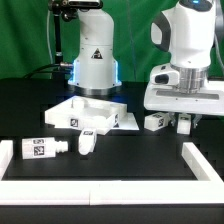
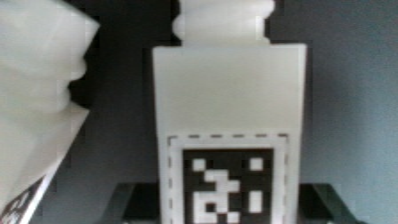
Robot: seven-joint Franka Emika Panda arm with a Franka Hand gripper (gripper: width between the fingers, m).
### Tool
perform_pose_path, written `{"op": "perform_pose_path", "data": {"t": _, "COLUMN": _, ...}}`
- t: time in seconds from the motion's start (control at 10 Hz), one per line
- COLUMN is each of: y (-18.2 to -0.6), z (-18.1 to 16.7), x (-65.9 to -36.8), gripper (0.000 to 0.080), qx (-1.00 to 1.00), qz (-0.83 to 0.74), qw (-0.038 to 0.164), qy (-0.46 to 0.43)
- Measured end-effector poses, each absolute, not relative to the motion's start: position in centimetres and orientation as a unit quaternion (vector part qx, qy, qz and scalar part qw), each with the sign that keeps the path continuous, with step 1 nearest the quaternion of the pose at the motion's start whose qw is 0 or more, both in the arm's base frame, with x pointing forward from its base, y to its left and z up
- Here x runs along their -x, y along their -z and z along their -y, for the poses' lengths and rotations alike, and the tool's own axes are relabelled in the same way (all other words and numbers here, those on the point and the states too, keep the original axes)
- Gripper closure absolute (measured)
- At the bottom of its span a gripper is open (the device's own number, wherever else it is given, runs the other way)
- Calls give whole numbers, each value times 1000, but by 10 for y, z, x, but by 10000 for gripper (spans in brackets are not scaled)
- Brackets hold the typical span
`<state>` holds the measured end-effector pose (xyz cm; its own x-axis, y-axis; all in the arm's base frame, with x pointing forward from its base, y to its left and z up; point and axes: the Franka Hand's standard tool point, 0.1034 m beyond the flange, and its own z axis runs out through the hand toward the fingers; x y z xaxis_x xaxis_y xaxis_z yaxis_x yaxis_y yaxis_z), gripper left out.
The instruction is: Assemble one leg
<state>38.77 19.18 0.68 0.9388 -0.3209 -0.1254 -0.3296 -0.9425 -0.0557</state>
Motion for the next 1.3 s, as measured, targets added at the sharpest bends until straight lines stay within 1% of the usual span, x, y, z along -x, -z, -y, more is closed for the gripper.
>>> {"op": "perform_pose_path", "data": {"t": 0.1, "y": -7, "z": -192, "x": -388, "gripper": 411, "qx": 984, "qz": -165, "qw": 38, "qy": -58}}
{"op": "perform_pose_path", "data": {"t": 0.2, "y": -7, "z": -192, "x": -388, "gripper": 237, "qx": 984, "qz": -165, "qw": 38, "qy": -58}}
{"op": "perform_pose_path", "data": {"t": 0.3, "y": -9, "z": -189, "x": -389, "gripper": 237, "qx": 985, "qz": -161, "qw": 39, "qy": -58}}
{"op": "perform_pose_path", "data": {"t": 0.4, "y": -25, "z": -181, "x": -396, "gripper": 168, "qx": 985, "qz": -161, "qw": 46, "qy": -52}}
{"op": "perform_pose_path", "data": {"t": 0.5, "y": -49, "z": -170, "x": -400, "gripper": 153, "qx": 986, "qz": -150, "qw": 52, "qy": -51}}
{"op": "perform_pose_path", "data": {"t": 0.6, "y": -69, "z": -153, "x": -401, "gripper": 153, "qx": 986, "qz": -146, "qw": 61, "qy": -45}}
{"op": "perform_pose_path", "data": {"t": 0.8, "y": -98, "z": -112, "x": -401, "gripper": 150, "qx": 991, "qz": -108, "qw": 75, "qy": -32}}
{"op": "perform_pose_path", "data": {"t": 0.9, "y": -108, "z": -84, "x": -402, "gripper": 150, "qx": 992, "qz": -94, "qw": 80, "qy": -20}}
{"op": "perform_pose_path", "data": {"t": 1.0, "y": -109, "z": -69, "x": -403, "gripper": 150, "qx": 992, "qz": -97, "qw": 80, "qy": -17}}
{"op": "perform_pose_path", "data": {"t": 1.3, "y": -107, "z": -69, "x": -404, "gripper": 150, "qx": 991, "qz": -104, "qw": 78, "qy": -18}}
